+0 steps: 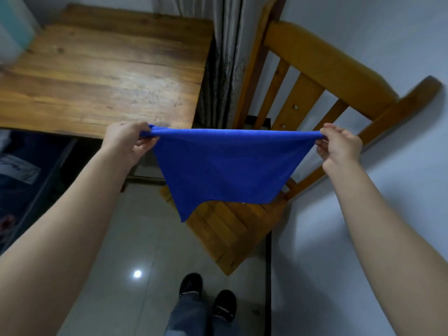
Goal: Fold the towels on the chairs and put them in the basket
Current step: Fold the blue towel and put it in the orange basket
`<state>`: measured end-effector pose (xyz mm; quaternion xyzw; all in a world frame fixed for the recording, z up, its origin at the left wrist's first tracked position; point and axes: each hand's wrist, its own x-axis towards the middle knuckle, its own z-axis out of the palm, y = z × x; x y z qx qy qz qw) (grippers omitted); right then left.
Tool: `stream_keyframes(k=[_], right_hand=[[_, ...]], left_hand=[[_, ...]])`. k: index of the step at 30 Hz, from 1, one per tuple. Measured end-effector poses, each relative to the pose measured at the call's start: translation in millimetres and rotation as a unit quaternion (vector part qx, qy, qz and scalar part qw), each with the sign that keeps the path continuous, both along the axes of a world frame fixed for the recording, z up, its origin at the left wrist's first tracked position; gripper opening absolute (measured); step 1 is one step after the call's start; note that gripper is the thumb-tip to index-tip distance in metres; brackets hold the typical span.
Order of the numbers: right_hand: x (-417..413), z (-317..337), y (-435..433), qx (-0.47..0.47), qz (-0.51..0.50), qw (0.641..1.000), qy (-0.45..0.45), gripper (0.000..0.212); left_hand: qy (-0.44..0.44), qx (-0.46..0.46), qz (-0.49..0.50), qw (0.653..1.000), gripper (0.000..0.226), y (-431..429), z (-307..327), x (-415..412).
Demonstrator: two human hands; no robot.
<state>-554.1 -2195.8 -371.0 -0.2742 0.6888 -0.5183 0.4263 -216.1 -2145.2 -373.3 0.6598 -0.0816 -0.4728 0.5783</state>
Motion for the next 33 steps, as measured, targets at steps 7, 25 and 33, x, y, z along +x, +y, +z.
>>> stream_keyframes(k=[7, 25, 33], right_hand=[[-13.6, -32.0, 42.1, -0.010, -0.045, 0.998, -0.030, 0.022], [-43.4, -244.4, 158.9, 0.234, -0.056, 0.969, -0.052, 0.045], [-58.9, -266.8, 175.6, 0.232, 0.072, 0.967, 0.075, 0.028]], left_hand=[[-0.057, -0.021, -0.042, 0.997, 0.026, 47.7, -27.1, 1.8], [-0.085, 0.219, -0.165, 0.958, 0.037, 190.1, -239.5, -31.9], [-0.136, 0.194, -0.207, 0.949, 0.014, 200.9, -246.9, -29.7]])
